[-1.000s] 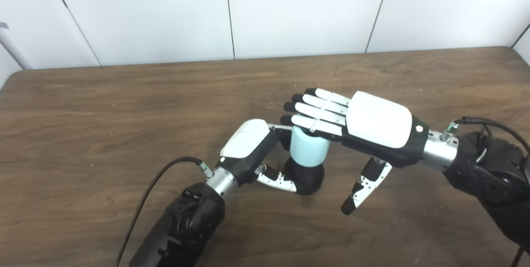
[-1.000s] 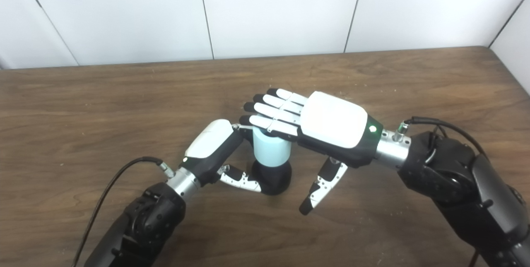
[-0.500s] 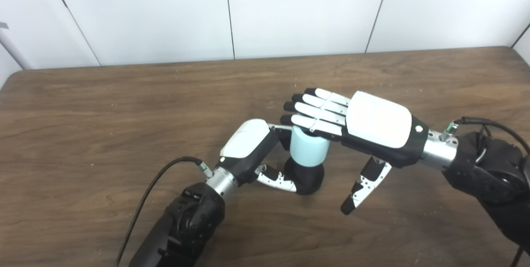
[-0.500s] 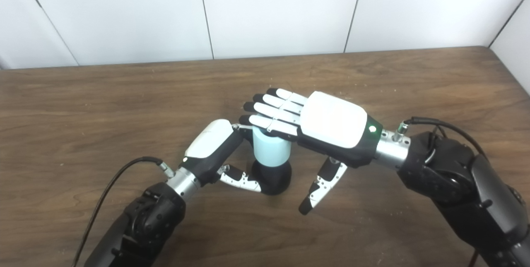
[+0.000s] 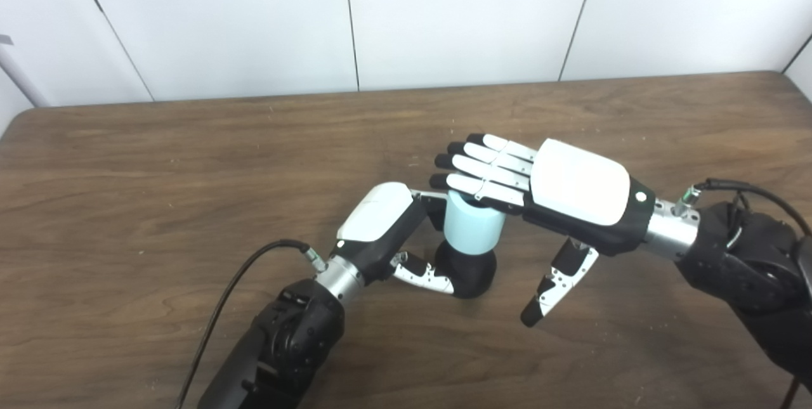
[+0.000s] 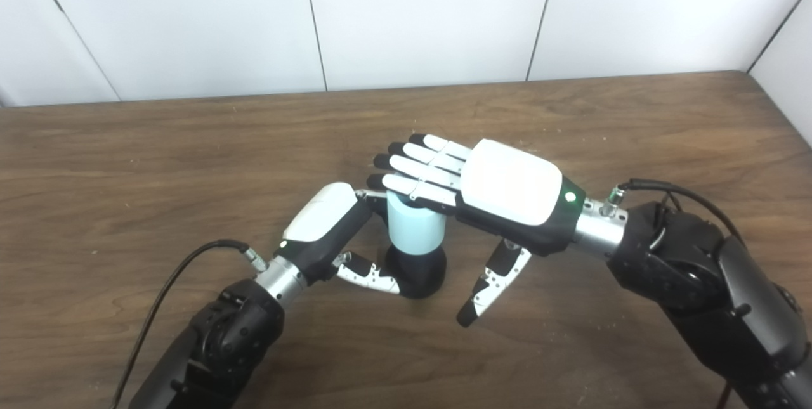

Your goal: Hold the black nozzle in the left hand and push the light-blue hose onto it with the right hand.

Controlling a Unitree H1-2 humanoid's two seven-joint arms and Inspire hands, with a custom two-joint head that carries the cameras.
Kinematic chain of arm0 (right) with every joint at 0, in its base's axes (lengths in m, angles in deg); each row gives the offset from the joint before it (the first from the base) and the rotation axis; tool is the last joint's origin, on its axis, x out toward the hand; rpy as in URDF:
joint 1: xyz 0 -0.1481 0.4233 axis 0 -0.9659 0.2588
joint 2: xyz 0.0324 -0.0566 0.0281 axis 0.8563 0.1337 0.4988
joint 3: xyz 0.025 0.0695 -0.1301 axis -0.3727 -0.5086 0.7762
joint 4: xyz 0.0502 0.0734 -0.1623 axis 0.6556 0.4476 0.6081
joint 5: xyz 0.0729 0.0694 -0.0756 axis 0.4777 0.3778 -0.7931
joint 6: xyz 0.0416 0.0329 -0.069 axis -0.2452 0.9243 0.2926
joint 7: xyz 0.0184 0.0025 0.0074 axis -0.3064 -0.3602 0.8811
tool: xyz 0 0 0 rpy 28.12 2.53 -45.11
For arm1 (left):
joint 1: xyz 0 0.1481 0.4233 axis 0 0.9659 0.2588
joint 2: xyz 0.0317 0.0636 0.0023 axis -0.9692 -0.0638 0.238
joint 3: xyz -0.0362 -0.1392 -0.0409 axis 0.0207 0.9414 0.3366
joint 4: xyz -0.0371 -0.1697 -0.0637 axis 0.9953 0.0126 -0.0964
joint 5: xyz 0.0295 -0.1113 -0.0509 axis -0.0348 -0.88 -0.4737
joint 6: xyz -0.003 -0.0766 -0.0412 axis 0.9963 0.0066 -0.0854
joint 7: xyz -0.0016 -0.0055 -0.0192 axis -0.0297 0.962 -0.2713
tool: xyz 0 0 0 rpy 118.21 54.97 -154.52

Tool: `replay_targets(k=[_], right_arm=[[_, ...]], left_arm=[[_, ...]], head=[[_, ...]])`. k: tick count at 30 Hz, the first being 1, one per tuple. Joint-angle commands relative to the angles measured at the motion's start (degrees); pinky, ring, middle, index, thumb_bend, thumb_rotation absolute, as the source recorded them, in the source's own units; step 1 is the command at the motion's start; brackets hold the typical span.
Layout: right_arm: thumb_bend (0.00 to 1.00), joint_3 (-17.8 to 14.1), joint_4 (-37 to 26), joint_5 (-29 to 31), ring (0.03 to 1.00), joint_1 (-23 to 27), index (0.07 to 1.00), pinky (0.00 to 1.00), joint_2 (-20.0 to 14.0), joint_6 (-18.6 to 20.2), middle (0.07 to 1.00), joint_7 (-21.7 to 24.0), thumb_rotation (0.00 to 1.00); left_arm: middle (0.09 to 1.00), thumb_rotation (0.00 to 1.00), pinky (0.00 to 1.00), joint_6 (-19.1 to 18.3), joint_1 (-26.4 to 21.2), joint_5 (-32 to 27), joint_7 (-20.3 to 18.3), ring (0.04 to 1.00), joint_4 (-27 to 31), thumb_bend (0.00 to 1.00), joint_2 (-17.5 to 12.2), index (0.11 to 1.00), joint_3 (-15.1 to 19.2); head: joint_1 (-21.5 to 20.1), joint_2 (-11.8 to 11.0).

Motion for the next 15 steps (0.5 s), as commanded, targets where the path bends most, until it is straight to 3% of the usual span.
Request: replay_targets(k=[1,15], right_arm=[[0.82,2.43,2.40,-1.64,1.000,-1.59,1.000,1.00,-1.30,0.13,1.000,4.44,0.55],[0.83,3.00,1.88,-0.83,1.000,-1.90,1.000,1.00,-1.48,2.10,1.000,5.17,0.55]], left_arm=[[0.500,0.00,0.78,-2.64,1.29,2.00,-3.97,0.584,-2.06,0.52,-1.62,0.472,-1.08],[0.502,0.00,0.78,-2.68,1.53,2.10,-3.92,0.584,-1.76,0.52,-1.56,0.470,-1.19]], head=[[-0.05,0.08],[-0.12,0.24]])
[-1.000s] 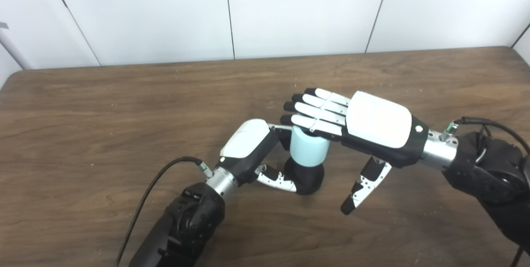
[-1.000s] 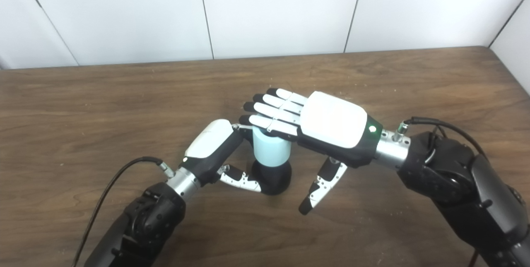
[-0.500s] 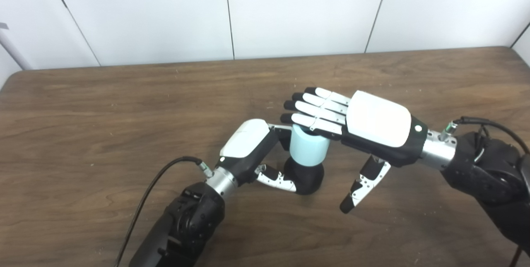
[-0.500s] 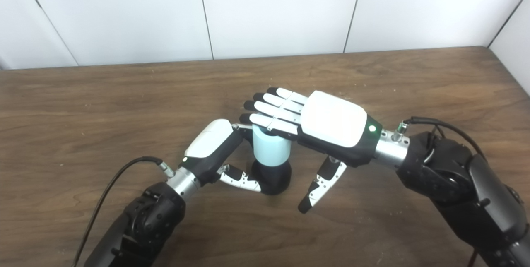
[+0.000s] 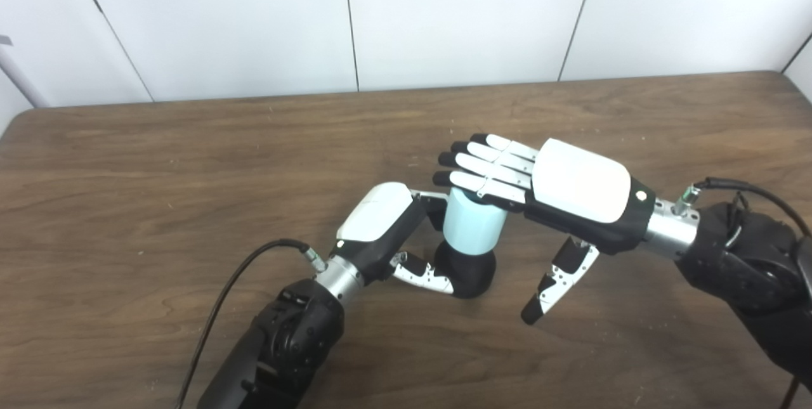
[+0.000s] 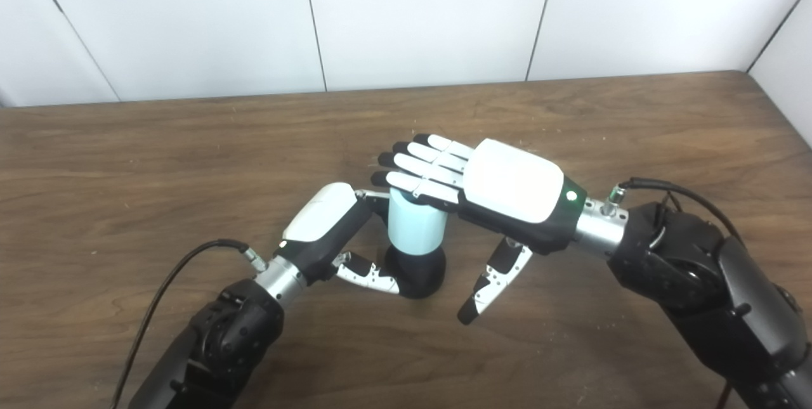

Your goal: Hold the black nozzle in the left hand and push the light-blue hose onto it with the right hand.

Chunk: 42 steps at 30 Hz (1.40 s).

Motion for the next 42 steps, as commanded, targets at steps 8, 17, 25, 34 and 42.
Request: replay_targets(k=[8,17,25,34,42], right_arm=[[0.82,3.42,1.46,-0.55,1.000,-1.52,1.000,1.00,-1.68,0.59,1.000,5.64,0.54],[0.82,4.14,0.96,0.22,1.000,-1.48,1.000,1.00,-1.98,1.22,1.000,5.77,0.54],[0.82,4.56,-0.77,-0.47,1.000,-1.29,1.000,1.00,-2.00,1.32,1.000,5.99,0.53],[0.82,4.98,-1.84,-0.73,1.000,-0.72,1.000,1.00,-2.22,0.76,1.000,6.38,0.53],[0.82,5.19,-1.21,-0.79,1.000,-0.48,1.000,1.00,-2.39,0.06,1.000,6.26,0.53]], left_arm=[[0.502,0.00,0.78,-2.49,1.54,2.11,-3.86,0.584,-1.90,0.52,-1.58,0.470,-1.25],[0.503,0.00,0.78,-2.74,1.47,2.31,-4.09,0.586,-1.66,0.52,-1.57,0.470,-1.43],[0.502,0.00,0.78,-2.97,1.34,2.21,-4.23,0.591,-1.69,0.52,-1.64,0.471,-1.52],[0.498,0.00,0.78,-3.04,1.32,2.13,-4.24,0.586,-1.52,0.52,-1.55,0.474,-1.49],[0.504,0.00,0.78,-2.96,1.50,2.10,-4.06,0.586,-1.58,0.52,-1.55,0.469,-1.47]], head=[[-0.05,-0.06],[-0.08,0.11],[-0.16,0.07],[-0.09,0.13],[-0.02,0.17]])
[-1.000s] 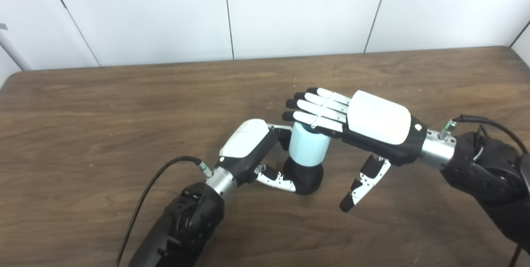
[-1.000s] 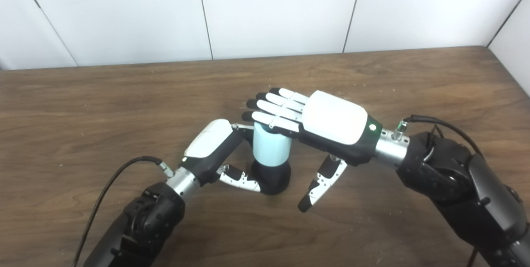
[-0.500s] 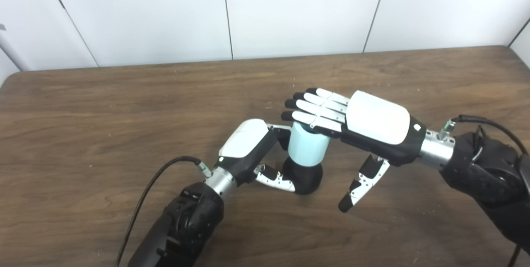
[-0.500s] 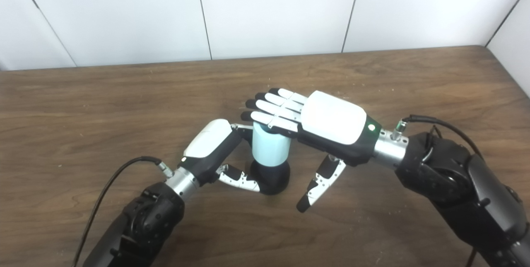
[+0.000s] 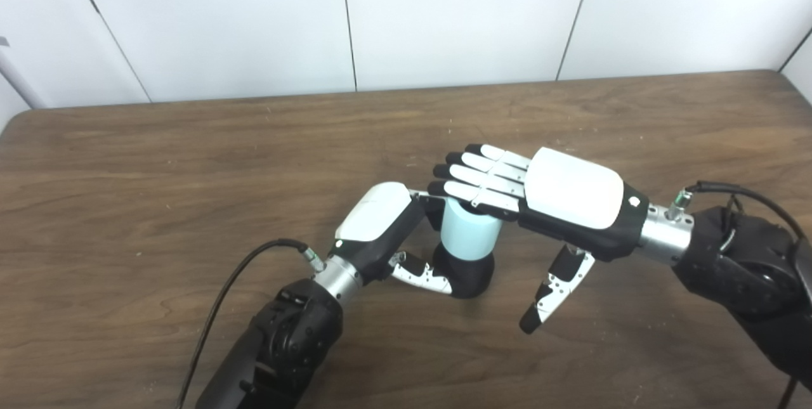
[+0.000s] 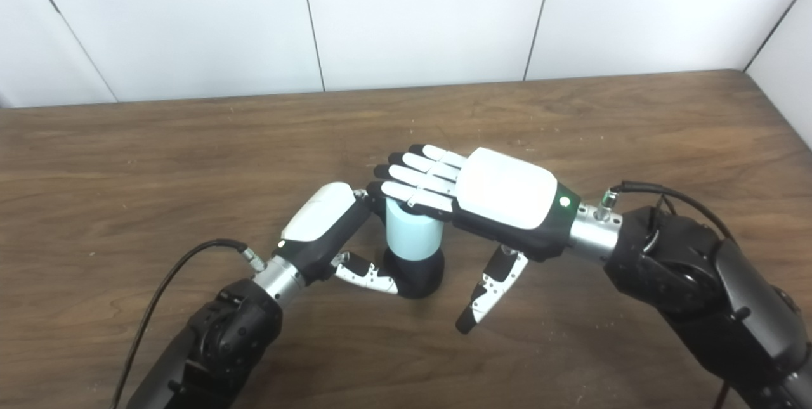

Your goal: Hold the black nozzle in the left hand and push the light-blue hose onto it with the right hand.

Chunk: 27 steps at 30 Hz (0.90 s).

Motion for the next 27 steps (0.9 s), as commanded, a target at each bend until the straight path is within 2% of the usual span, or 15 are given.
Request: replay_targets(k=[1,7,10,12,14,16,19,23,27], right_arm=[[0.82,2.73,0.48,-1.37,1.000,-0.79,1.000,1.00,-1.41,-1.86,1.000,4.87,0.53],[0.82,2.41,0.28,-1.46,1.000,-0.70,1.000,1.00,-1.47,-2.01,1.000,4.46,0.54],[0.82,0.89,0.00,-1.58,1.000,-0.66,1.000,1.00,-1.35,-2.49,1.000,2.70,0.54],[0.81,-1.13,-0.38,-2.41,1.000,-1.31,1.000,1.00,-0.64,-3.36,1.000,-0.08,0.56],[0.80,-3.44,0.19,-5.19,0.985,-2.70,0.999,0.99,1.42,-5.21,1.000,-7.84,0.59],[0.79,-3.69,1.22,-8.41,0.963,-3.29,0.989,0.96,2.53,-5.91,1.000,-16.62,0.61],[0.77,-2.85,2.09,-11.25,0.951,-3.20,0.993,0.93,2.92,-5.92,1.000,-23.89,0.64],[0.78,-2.58,2.31,-12.37,0.949,-3.18,1.000,0.91,2.98,-5.92,1.000,-28.06,0.62],[0.80,-4.43,2.22,-10.33,0.971,-4.19,1.000,0.98,4.33,-5.76,1.000,-27.56,0.61]], left_arm=[[0.505,0.00,0.78,-2.34,1.49,2.05,-3.80,0.586,-2.11,0.52,-1.31,0.468,-1.41],[0.512,0.00,0.78,-2.37,1.61,2.09,-3.73,0.586,-2.19,0.52,-1.22,0.462,-1.46],[0.513,0.00,0.78,-2.31,1.63,2.04,-3.74,0.586,-2.13,0.52,-1.26,0.462,-1.44],[0.511,0.00,0.78,-2.26,1.62,2.00,-3.74,0.586,-2.10,0.52,-1.33,0.463,-1.40],[0.509,0.00,0.78,-2.20,1.64,2.00,-3.70,0.586,-2.10,0.52,-1.40,0.465,-1.40],[0.507,0.00,0.78,-2.18,1.61,2.06,-3.64,0.586,-2.26,0.52,-1.38,0.466,-1.50],[0.506,0.00,0.78,-2.20,1.55,2.12,-3.64,0.586,-2.39,0.52,-1.28,0.467,-1.59],[0.503,0.00,0.78,-2.32,1.49,2.09,-3.76,0.587,-2.33,0.52,-1.22,0.470,-1.65],[0.503,0.00,0.78,-2.43,1.51,2.02,-3.95,0.587,-2.13,0.52,-1.35,0.470,-1.69]], head=[[-0.02,-0.01],[-0.05,-0.13],[0.04,-0.15],[-0.02,-0.13],[-0.21,-0.17],[-0.20,-0.18],[-0.10,-0.21],[-0.06,-0.25],[0.01,-0.24]])
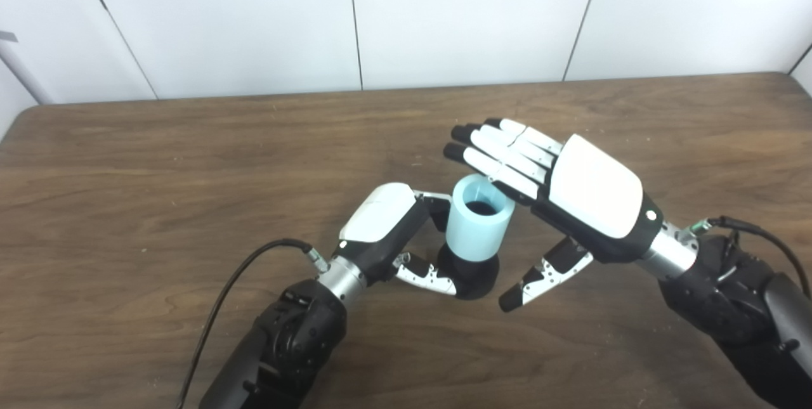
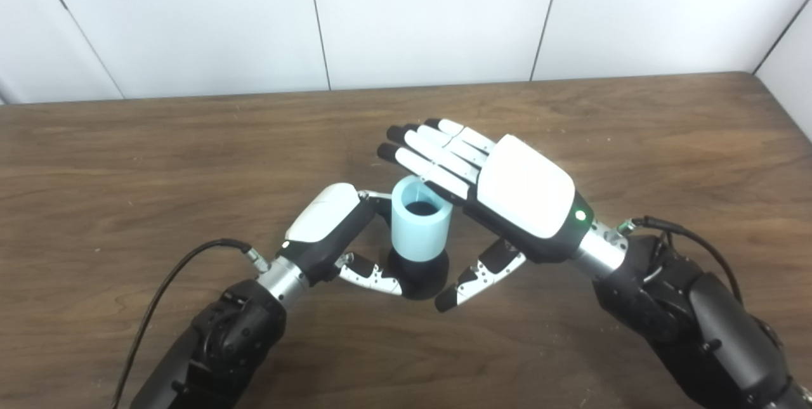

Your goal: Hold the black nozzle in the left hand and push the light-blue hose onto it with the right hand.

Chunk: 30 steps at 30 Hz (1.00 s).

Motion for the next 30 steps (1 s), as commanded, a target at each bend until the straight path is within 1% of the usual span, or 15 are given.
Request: replay_targets(k=[1,6,10,12,13,14,17,19,21,24,26,27,28,30], right_arm=[[0.80,-2.31,-1.08,2.85,0.974,0.40,1.000,0.99,0.71,-0.76,1.000,-0.55,0.61],[0.80,-5.45,-0.96,5.74,0.977,-0.86,1.000,0.99,3.61,0.08,1.000,0.40,0.60],[0.79,-8.53,-1.21,8.70,0.981,-3.03,1.000,0.99,6.97,2.64,1.000,0.91,0.60],[0.79,-10.07,-1.72,10.06,0.985,-4.69,1.000,0.97,9.11,4.70,1.000,1.06,0.60],[0.79,-10.81,-1.90,11.40,0.987,-6.08,1.000,0.97,10.77,6.36,1.000,0.89,0.60],[0.79,-11.38,-2.03,12.34,0.990,-7.04,1.000,0.95,11.98,7.51,1.000,0.88,0.61],[0.79,-12.68,-2.44,15.49,0.974,-9.80,1.000,0.92,15.44,10.97,1.000,1.51,0.62],[0.79,-13.28,-2.98,18.25,0.968,-11.85,1.000,0.93,17.76,13.85,1.000,1.99,0.63],[0.79,-13.88,-3.32,20.31,0.959,-13.20,1.000,0.96,19.48,15.87,1.000,2.24,0.64],[0.77,-15.01,-3.06,23.25,0.931,-14.28,1.000,0.91,21.63,18.52,1.000,2.24,0.66],[0.76,-16.16,-2.40,26.68,0.924,-14.63,1.000,0.88,23.38,21.41,0.998,2.18,0.69],[0.76,-16.77,-2.16,29.02,0.924,-14.74,1.000,0.88,24.29,23.14,0.997,2.23,0.71],[0.76,-17.49,-1.91,31.85,0.925,-14.80,1.000,0.87,25.20,24.87,0.997,2.39,0.73],[0.77,-19.17,-1.55,37.86,0.947,-14.66,1.000,0.89,27.07,28.31,0.997,2.61,0.76]], left_arm=[[0.503,0.00,0.78,-2.43,1.55,2.01,-4.03,0.587,-2.13,0.52,-1.73,0.470,-1.22],[0.504,0.00,0.78,-2.42,1.57,1.93,-4.12,0.587,-2.04,0.52,-1.88,0.469,-1.14],[0.504,0.00,0.79,-2.24,1.61,1.78,-3.96,0.587,-2.06,0.52,-1.86,0.469,-1.05],[0.505,0.00,0.79,-2.21,1.56,1.76,-3.87,0.587,-2.13,0.52,-1.77,0.469,-1.03],[0.505,0.00,0.79,-2.19,1.55,1.78,-3.80,0.587,-2.11,0.52,-1.73,0.468,-1.03],[0.508,0.00,0.78,-2.17,1.54,1.80,-3.76,0.587,-2.10,0.52,-1.71,0.466,-1.02],[0.510,0.00,0.78,-2.15,1.62,1.86,-3.71,0.587,-1.87,0.52,-1.75,0.465,-0.96],[0.508,0.00,0.78,-1.99,1.67,1.82,-3.51,0.587,-1.78,0.52,-1.84,0.467,-0.80],[0.499,0.00,0.78,-1.76,1.75,1.69,-3.27,0.585,-1.68,0.52,-1.94,0.477,-0.59],[0.497,0.00,0.77,-1.26,2.19,1.21,-2.85,0.588,-1.03,0.52,-2.15,0.488,-0.02],[0.615,0.06,0.77,-0.63,2.67,0.68,-2.27,0.642,-0.39,0.52,-2.33,0.494,0.71],[0.665,0.17,0.78,-0.17,2.93,0.31,-1.92,0.675,-0.07,0.73,-2.43,0.578,1.18],[0.692,0.23,0.79,0.37,3.15,-0.14,-1.53,0.696,0.10,0.82,-2.49,0.615,1.71],[0.746,0.31,0.82,1.53,3.45,-1.43,-0.79,0.746,0.21,0.90,-2.66,0.669,3.22]], head=[[-0.08,0.03],[-0.09,-0.09],[-0.01,-0.10],[-0.01,-0.10],[-0.05,-0.18],[-0.05,-0.18],[0.04,-0.20],[0.04,-0.20],[0.16,-0.22],[0.32,-0.43],[0.33,-0.40],[0.32,-0.41],[0.24,-0.54],[0.16,-0.63]])
